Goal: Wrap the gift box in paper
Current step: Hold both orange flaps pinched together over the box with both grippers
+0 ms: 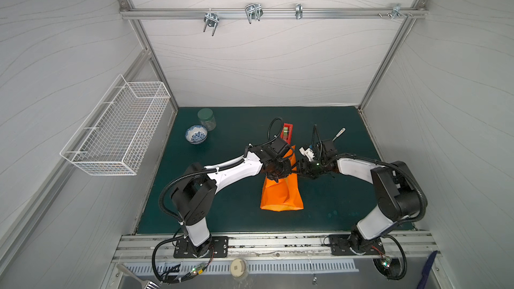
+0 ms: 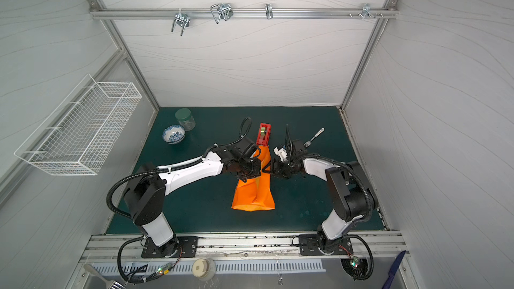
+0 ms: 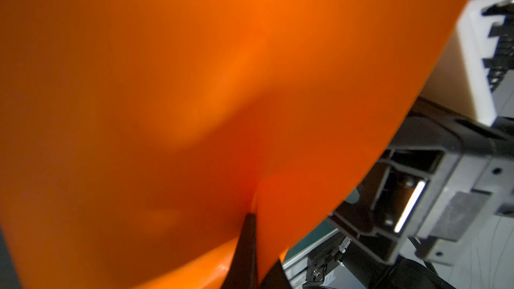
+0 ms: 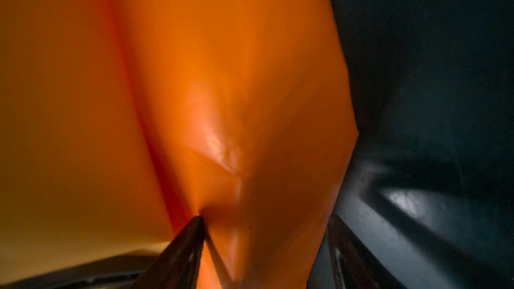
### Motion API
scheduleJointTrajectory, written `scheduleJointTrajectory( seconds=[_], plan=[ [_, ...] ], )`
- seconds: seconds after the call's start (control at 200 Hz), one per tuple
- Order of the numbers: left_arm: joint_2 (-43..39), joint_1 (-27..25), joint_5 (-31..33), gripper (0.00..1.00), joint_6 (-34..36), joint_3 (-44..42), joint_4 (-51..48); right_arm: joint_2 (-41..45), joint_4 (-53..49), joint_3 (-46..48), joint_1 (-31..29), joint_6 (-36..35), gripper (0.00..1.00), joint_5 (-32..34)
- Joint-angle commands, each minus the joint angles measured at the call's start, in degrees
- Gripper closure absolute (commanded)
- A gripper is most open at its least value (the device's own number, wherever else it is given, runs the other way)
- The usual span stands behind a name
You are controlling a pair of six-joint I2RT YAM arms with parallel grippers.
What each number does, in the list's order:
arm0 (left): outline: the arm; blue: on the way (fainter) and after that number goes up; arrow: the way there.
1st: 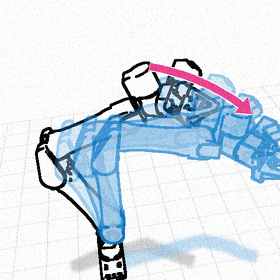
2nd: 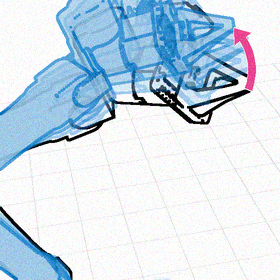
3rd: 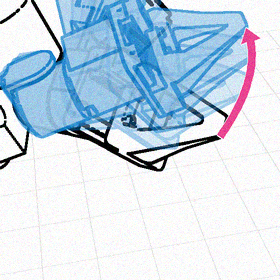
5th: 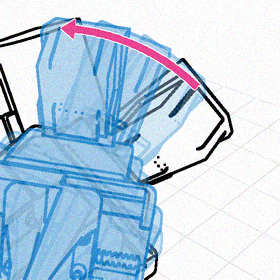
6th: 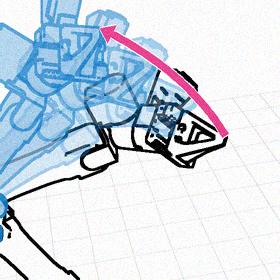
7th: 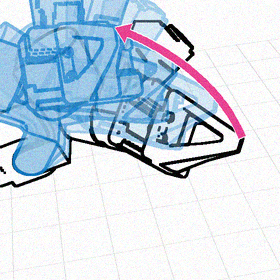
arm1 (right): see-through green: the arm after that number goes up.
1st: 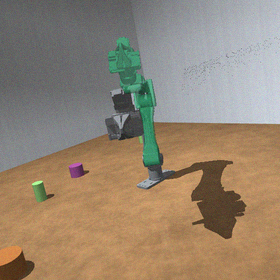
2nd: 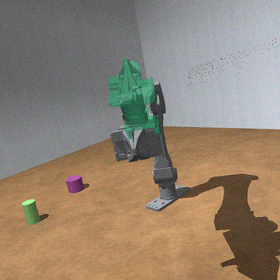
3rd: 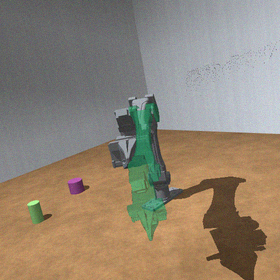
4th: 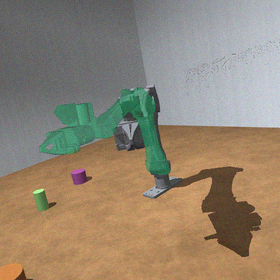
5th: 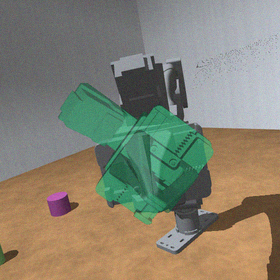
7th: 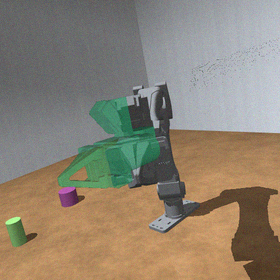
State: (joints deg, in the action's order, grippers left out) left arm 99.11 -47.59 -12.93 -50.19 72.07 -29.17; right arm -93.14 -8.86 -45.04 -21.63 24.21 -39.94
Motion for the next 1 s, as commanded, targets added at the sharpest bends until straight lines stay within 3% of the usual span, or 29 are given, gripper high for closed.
scheduleJointTrajectory(
  seconds=[0.0, 0.41, 0.645, 0.995],
  plan=[
    [1.0, -0.8, -0.6, 1.00, -0.7, 0.9, 1.6, -1.6, -5.3, 2.1, -1.4, -0.8, 0.30, 4.3],
    [-2.9, -0.8, 2.2, 1.00, -2.2, 0.4, 2.9, -1.5, -5.2, 2.0, -1.6, -0.5, 0.31, 3.8],
    [-0.3, -0.8, 1.1, 1.00, -2.8, 0.3, 4.3, -1.7, -5.4, 2.0, -1.7, -0.6, 0.31, 3.9],
    [0.1, -0.9, 1.0, 1.00, 0.8, -0.3, 0.3, -1.2, -5.7, 1.4, -1.7, -0.5, 0.31, 3.9]
  ],
)
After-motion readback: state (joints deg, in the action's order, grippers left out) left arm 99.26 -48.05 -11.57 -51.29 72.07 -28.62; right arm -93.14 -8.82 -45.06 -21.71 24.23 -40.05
